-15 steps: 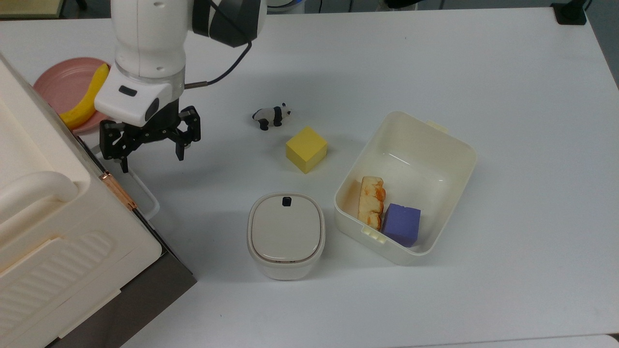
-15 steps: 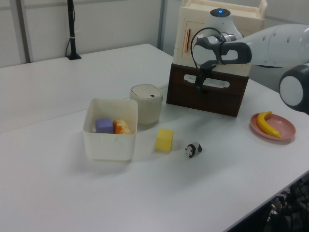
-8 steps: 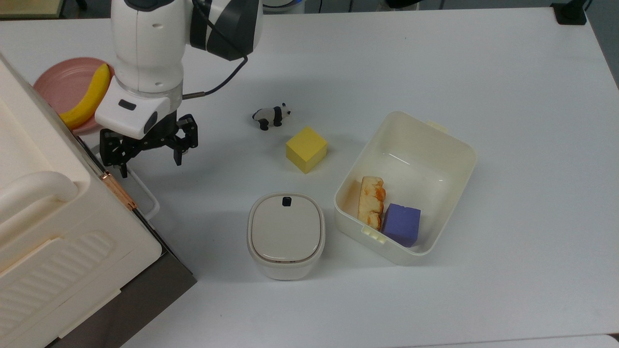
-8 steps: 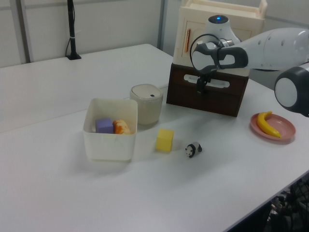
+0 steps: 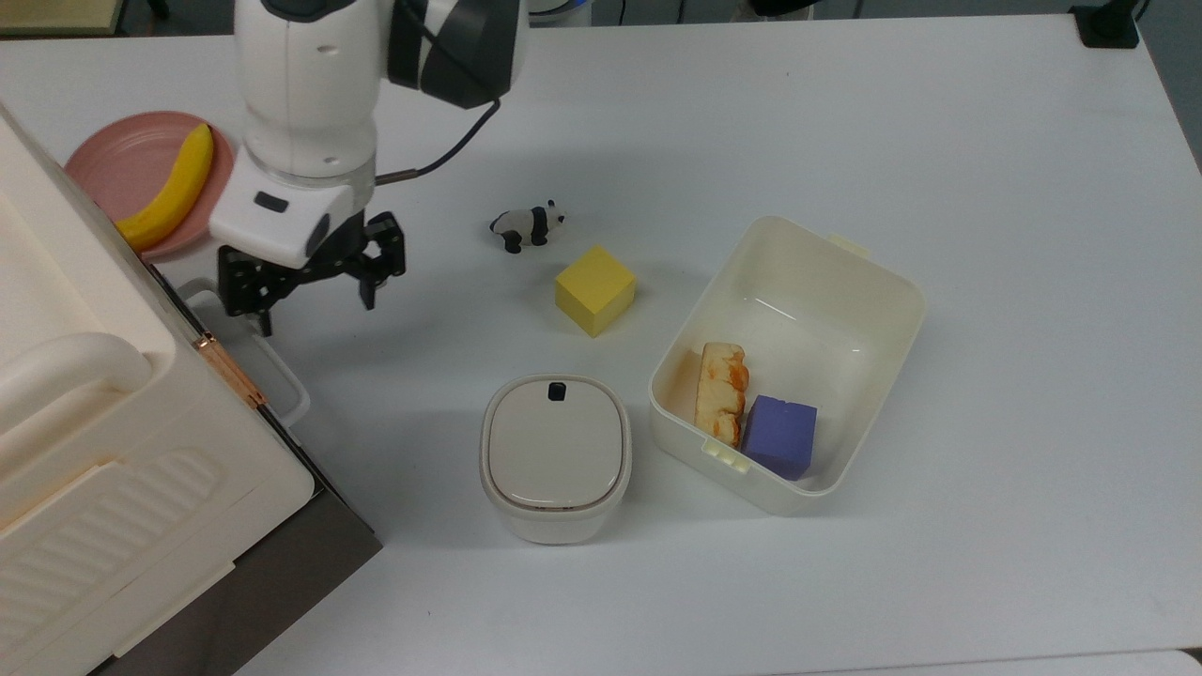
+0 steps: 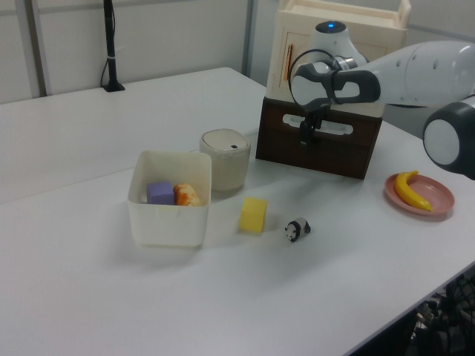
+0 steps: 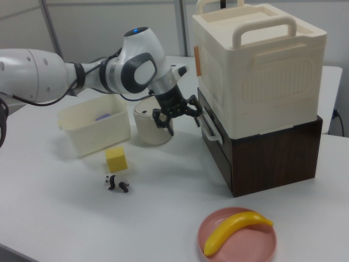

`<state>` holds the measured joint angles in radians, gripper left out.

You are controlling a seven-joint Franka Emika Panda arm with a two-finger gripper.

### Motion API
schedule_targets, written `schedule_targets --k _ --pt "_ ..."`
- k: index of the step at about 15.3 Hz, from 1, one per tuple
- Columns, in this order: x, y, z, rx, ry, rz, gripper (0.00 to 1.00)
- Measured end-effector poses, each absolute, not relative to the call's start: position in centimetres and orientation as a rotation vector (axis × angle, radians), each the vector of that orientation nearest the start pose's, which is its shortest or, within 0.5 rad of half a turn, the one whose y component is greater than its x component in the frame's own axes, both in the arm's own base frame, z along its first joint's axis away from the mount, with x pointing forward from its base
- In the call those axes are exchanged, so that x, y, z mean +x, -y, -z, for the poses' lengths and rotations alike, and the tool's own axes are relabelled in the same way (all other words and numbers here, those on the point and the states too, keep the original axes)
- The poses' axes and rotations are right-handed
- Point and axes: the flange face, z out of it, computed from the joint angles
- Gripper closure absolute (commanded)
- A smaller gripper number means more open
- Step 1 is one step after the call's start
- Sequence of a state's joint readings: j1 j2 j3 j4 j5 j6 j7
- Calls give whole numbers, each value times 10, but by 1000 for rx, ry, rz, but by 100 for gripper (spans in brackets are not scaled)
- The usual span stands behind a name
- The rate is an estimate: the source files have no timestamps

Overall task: Slide open the drawer
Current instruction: 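Hook the gripper fingers behind the drawer handle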

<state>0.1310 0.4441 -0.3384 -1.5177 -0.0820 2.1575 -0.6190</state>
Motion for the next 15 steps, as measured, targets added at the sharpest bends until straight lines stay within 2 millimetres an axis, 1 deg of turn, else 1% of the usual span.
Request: schedule_targets --k 3,6,8,10,11,12,15 --pt "689 93 -442 -3284 867 138 2" --pt "689 93 -442 -3283 868 138 2" --pt "690 98 -446 -3291 857 161 2" --pt "694 107 -457 -3315 850 276 2" --pt "696 117 -463 -3333 838 355 2" --pt "697 124 -466 -3344 825 391 2" --pt "696 140 -464 -3360 797 427 2"
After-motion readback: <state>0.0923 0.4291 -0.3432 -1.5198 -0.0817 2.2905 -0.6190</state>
